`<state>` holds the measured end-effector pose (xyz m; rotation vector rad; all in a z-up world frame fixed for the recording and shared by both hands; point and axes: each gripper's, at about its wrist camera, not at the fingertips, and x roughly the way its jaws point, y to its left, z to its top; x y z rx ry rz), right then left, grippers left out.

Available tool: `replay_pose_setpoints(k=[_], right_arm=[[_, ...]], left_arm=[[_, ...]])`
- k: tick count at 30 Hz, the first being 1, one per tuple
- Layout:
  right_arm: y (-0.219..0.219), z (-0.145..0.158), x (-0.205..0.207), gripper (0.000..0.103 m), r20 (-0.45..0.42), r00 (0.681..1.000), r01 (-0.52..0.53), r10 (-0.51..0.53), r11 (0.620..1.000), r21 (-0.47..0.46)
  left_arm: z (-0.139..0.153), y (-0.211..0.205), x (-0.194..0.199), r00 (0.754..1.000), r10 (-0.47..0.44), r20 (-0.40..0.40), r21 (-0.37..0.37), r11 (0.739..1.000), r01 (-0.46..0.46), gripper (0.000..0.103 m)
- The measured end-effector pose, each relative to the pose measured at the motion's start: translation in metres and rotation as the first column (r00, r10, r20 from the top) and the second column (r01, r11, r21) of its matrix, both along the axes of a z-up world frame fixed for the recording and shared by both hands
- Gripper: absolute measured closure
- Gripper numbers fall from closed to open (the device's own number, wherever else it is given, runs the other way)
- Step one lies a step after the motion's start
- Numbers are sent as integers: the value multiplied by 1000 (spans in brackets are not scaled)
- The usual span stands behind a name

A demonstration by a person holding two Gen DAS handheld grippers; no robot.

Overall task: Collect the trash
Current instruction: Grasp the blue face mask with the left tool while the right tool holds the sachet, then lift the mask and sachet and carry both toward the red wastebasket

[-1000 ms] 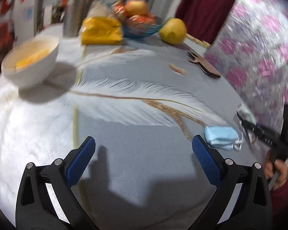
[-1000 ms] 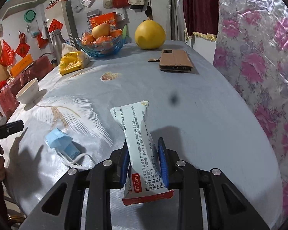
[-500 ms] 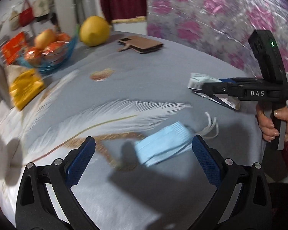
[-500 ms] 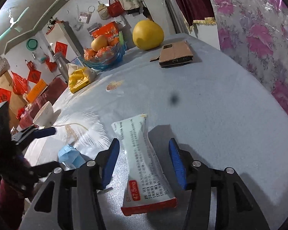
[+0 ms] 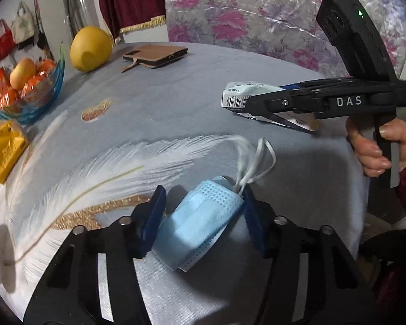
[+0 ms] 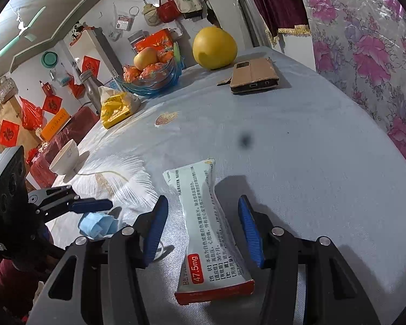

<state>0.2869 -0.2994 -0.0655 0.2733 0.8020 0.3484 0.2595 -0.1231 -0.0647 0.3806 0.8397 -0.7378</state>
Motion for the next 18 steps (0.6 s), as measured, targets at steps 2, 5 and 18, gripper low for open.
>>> replay_pose_setpoints(k=[2, 5, 18], right_arm=[[0, 0, 0, 50, 1, 1000, 0, 0, 1000, -2], [1, 0, 0, 48, 0, 1000, -4, 4, 1000, -7], [7, 1, 0, 47, 5, 1000, -6, 7, 999, -40]], left_arm=[[0, 5, -1, 999, 23, -32, -18, 1000, -24, 52], [0, 13, -9, 998, 58, -34, -16, 998, -58, 52], [1, 25, -23, 990, 139, -33, -21, 990, -140, 65]])
